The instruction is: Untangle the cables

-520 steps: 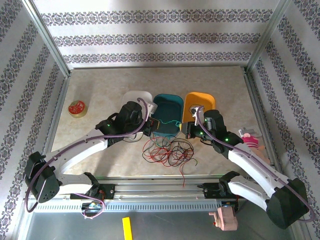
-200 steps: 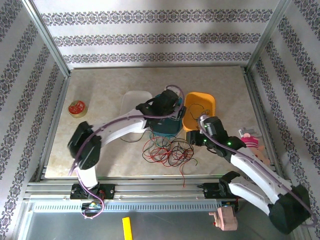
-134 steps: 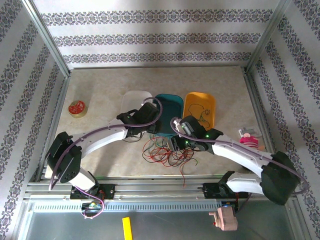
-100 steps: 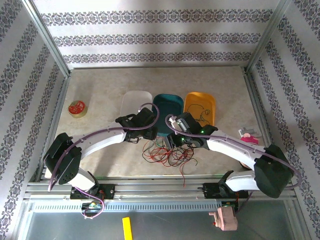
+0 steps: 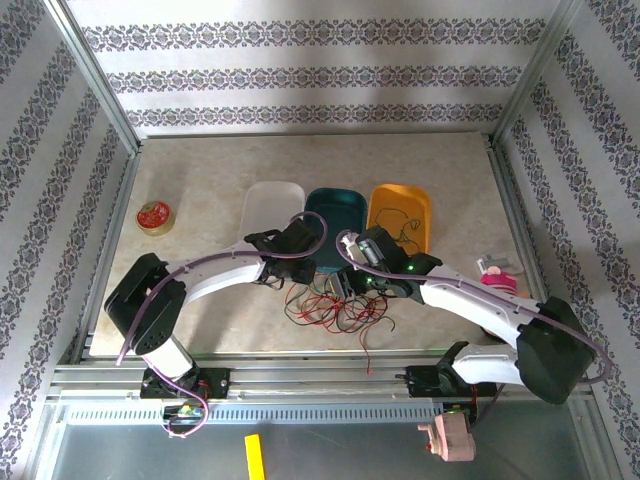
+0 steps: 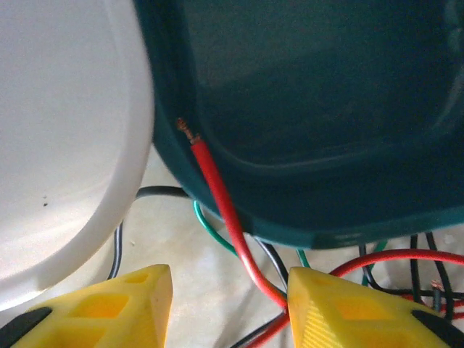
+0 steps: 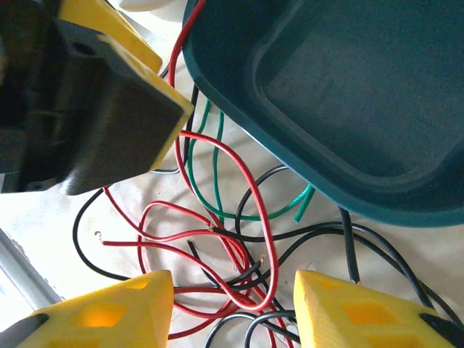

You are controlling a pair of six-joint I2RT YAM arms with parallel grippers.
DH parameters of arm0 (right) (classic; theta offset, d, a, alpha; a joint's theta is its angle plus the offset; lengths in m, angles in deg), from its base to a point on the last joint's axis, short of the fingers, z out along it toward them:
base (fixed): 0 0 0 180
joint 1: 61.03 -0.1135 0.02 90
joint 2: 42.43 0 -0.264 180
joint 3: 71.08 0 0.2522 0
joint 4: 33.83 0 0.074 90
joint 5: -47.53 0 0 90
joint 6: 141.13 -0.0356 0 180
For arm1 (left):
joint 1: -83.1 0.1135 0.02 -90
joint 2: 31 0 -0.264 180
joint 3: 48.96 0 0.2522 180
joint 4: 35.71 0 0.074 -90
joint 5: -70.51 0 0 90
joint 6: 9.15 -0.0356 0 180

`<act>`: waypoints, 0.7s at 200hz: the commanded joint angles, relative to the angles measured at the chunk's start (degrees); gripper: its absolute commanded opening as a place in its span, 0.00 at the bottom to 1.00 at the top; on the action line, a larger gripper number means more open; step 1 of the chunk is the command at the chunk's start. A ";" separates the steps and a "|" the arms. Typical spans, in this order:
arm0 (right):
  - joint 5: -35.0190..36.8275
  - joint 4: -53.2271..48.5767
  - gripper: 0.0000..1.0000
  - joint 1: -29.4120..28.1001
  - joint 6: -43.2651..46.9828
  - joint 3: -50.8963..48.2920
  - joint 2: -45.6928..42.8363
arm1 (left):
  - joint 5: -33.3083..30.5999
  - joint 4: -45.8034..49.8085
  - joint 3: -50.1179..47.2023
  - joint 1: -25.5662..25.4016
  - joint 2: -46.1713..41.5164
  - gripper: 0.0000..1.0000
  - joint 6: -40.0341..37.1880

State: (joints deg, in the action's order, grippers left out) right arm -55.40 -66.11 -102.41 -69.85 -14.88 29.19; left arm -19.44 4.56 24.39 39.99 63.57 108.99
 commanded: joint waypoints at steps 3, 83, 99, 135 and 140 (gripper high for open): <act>0.42 0.79 0.47 1.44 -1.40 -0.66 -0.62 | 0.43 -2.00 1.62 0.13 1.35 0.37 -1.50; -5.87 -0.50 0.42 6.82 -3.69 0.53 5.88 | 0.22 -3.21 7.80 0.13 8.19 0.27 -2.59; -5.44 0.96 0.42 7.73 -4.06 0.98 7.87 | -0.27 -3.36 9.42 0.13 9.61 0.27 -3.04; -7.24 4.09 0.42 11.70 -4.30 4.74 14.47 | -0.84 -3.75 15.10 0.46 14.29 0.29 -4.24; -7.20 3.99 0.42 12.05 -3.82 5.64 15.27 | -1.04 -3.61 15.99 0.61 14.94 0.28 -4.51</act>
State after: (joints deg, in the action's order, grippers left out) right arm -61.20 -64.41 -92.16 -73.72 -13.70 41.03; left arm -18.72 2.33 36.02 40.01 75.70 106.78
